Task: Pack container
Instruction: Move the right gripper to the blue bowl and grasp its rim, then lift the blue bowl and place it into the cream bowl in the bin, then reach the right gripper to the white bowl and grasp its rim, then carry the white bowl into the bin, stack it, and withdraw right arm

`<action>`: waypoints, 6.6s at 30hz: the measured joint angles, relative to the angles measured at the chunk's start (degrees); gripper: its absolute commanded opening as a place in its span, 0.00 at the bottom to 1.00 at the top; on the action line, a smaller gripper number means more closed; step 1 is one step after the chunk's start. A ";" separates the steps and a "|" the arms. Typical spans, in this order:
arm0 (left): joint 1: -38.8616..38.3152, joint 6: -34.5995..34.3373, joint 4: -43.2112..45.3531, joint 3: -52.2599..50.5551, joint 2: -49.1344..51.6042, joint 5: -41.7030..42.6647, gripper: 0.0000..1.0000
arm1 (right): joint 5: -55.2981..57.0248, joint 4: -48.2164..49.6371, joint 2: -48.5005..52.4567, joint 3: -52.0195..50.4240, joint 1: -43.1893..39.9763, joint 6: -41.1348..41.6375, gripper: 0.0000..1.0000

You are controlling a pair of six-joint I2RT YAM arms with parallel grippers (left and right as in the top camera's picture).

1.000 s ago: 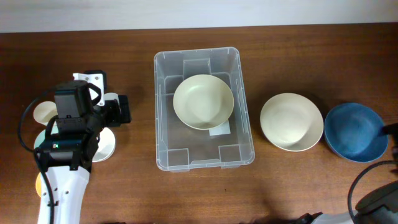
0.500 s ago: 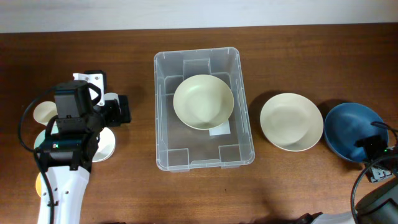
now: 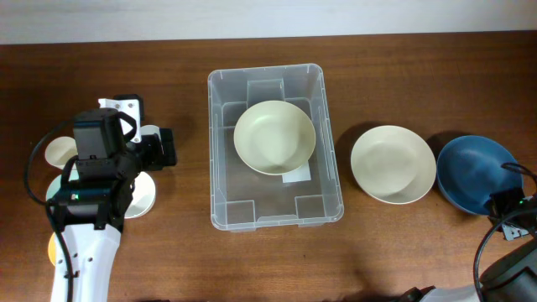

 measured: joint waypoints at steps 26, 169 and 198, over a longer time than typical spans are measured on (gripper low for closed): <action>0.00 -0.02 0.00 0.00 0.00 0.00 1.00 | -2.21 2.80 3.96 0.11 -0.04 0.70 0.04; 0.00 -0.02 -0.02 0.20 0.00 0.00 1.00 | 5.66 -23.21 10.80 43.95 71.17 -6.01 0.24; 0.00 -0.02 -3.82 0.20 0.00 -0.11 1.00 | 18.67 -52.63 -3.63 54.18 41.48 -6.10 0.99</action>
